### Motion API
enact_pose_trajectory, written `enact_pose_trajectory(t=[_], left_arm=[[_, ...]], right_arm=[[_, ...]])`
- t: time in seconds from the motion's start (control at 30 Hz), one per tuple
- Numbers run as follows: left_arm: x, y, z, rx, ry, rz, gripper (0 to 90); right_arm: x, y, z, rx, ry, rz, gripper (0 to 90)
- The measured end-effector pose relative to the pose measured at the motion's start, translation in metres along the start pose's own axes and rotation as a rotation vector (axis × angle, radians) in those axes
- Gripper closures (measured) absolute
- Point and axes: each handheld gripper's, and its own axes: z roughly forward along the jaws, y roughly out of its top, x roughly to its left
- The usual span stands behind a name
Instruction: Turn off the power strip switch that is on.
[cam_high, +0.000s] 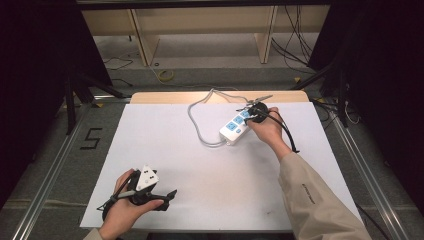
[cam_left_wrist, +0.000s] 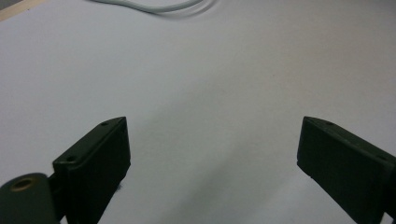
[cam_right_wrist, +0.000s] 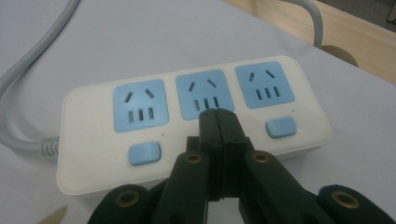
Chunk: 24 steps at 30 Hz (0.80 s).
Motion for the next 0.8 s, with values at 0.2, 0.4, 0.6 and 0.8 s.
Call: enact_pose_trajectory(t=[0.2,0.4,0.6,0.8], left_arm=[[-0.0001,-0.0001,0.0000,-0.002,0.000,-0.002,9.4],[0.0000,-0.0001,0.0001,-0.003,-0.001,-0.002,9.4],[-0.0001,-0.0001,0.0001,-0.003,-0.001,-0.003,9.4],[-0.0004,-0.0001,0.0002,-0.005,-0.001,-0.006,9.4]], right_arm=[[-0.0002,0.0026,0.0031,0.004,-0.005,0.000,90.0],[-0.0024,0.0023,0.0064,0.019,-0.008,0.011,90.0],[-0.0033,0.0014,0.0092,0.032,-0.005,0.014,90.0],[-0.0031,0.0031,0.0100,0.038,-0.009,0.007,90.0]])
